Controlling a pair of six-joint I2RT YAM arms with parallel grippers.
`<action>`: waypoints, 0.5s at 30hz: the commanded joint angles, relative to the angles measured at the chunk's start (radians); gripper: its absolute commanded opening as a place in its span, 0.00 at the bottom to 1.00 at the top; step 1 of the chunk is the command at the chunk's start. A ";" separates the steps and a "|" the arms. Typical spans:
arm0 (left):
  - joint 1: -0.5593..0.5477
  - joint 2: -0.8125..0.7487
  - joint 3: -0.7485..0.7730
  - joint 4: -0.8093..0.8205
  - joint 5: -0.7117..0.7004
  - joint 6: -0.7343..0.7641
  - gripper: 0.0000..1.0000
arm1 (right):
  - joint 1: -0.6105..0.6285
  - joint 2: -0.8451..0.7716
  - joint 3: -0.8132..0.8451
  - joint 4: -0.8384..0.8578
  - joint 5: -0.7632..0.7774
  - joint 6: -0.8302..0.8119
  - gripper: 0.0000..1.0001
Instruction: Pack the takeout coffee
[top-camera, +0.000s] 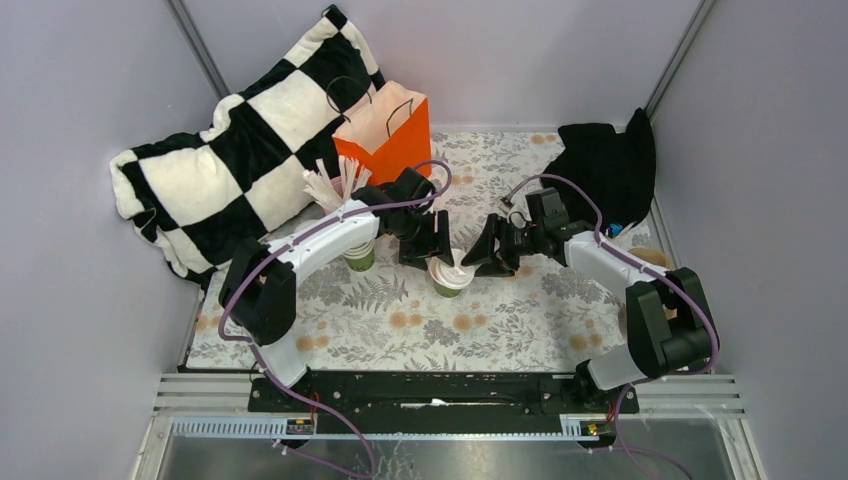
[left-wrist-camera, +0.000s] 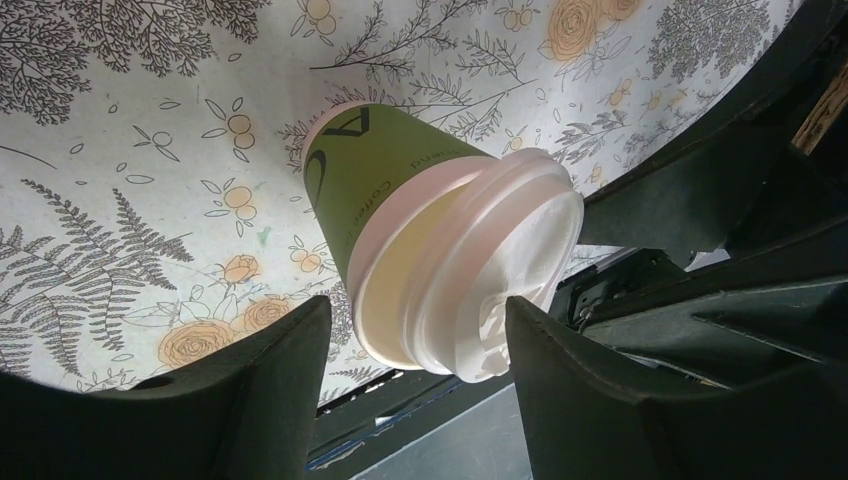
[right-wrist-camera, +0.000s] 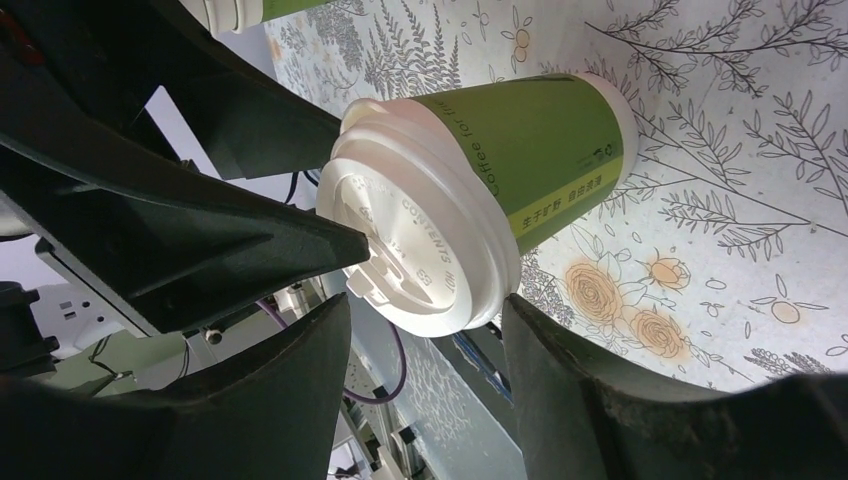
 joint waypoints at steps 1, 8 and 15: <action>0.005 -0.056 -0.015 0.059 0.027 -0.008 0.67 | 0.022 0.001 0.036 0.033 -0.013 0.024 0.63; 0.006 -0.070 -0.029 0.072 0.025 -0.018 0.59 | 0.031 -0.007 0.055 0.039 -0.016 0.044 0.63; 0.006 -0.074 -0.034 0.072 0.024 -0.017 0.56 | 0.043 -0.007 0.069 0.048 -0.012 0.053 0.63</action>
